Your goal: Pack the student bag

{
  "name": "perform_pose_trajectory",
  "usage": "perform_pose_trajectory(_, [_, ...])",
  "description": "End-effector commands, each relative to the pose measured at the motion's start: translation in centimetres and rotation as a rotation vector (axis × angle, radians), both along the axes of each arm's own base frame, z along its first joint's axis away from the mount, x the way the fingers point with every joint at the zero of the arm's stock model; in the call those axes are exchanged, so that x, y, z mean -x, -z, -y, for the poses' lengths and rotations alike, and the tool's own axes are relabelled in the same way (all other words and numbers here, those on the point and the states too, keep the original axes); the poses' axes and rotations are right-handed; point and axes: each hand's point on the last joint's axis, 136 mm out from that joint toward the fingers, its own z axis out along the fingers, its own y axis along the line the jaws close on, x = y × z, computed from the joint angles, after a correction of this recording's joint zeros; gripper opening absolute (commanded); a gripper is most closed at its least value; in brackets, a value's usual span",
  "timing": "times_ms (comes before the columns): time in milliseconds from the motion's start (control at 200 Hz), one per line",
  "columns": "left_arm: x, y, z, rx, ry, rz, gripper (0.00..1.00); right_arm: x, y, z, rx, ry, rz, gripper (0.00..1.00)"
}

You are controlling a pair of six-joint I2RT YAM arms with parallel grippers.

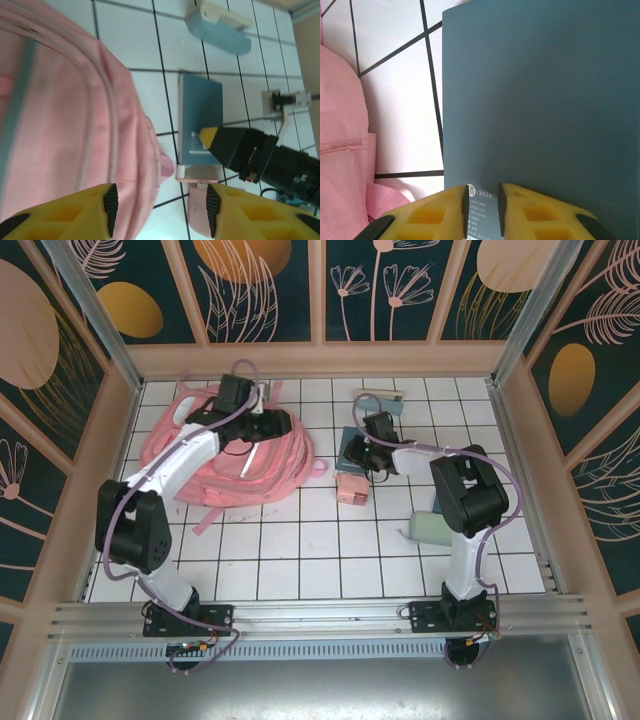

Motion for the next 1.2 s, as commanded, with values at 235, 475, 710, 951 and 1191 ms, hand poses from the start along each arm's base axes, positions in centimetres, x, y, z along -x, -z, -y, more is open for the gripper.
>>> perform_pose_trajectory(235, [1.9,2.9,6.0,0.030,0.087,-0.047,0.47,-5.4,-1.9,-1.3,0.116,-0.164,0.053,0.26])
perform_pose_trajectory(475, [2.6,3.6,6.7,0.027,0.088,-0.061,0.47,-7.5,1.2,-2.3,0.158,-0.200,0.003,0.26])
perform_pose_trajectory(710, [3.0,3.9,7.2,0.026,0.099,-0.067,0.47,-8.4,2.2,2.1,0.256,-0.067,-0.020,0.27])
perform_pose_trajectory(951, [3.1,4.9,9.1,0.009,0.128,-0.085,0.47,-8.0,1.6,9.4,0.243,0.164,-0.049,0.28])
perform_pose_trajectory(1191, [2.9,6.6,12.3,0.017,0.172,-0.124,0.43,-6.5,-1.7,12.1,0.135,0.227,-0.003,0.29])
